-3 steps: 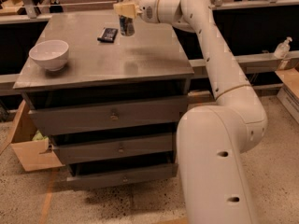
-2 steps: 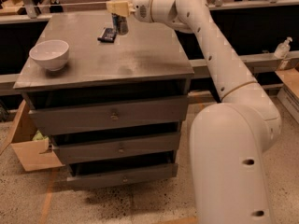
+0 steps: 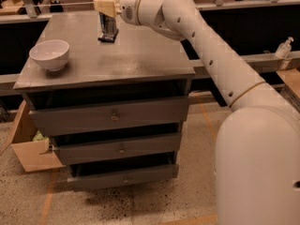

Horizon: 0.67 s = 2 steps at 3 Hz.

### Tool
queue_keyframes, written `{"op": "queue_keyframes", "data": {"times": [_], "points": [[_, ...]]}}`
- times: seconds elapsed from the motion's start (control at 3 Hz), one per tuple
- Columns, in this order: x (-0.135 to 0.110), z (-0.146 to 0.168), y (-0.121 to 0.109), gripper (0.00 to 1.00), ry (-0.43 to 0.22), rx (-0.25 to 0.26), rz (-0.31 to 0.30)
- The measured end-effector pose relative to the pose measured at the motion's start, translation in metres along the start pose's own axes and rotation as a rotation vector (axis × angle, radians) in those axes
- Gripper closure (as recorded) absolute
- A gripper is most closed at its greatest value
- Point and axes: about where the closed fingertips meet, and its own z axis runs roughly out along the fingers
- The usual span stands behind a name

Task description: Move redbull can near white bowl

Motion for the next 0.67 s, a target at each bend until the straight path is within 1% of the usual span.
{"op": "queue_keyframes", "data": {"times": [0.33, 0.67], "points": [[0.002, 0.000, 0.009, 1.00, 0.009, -0.016, 0.022], [0.002, 0.003, 0.031, 1.00, 0.001, -0.048, 0.059]]}}
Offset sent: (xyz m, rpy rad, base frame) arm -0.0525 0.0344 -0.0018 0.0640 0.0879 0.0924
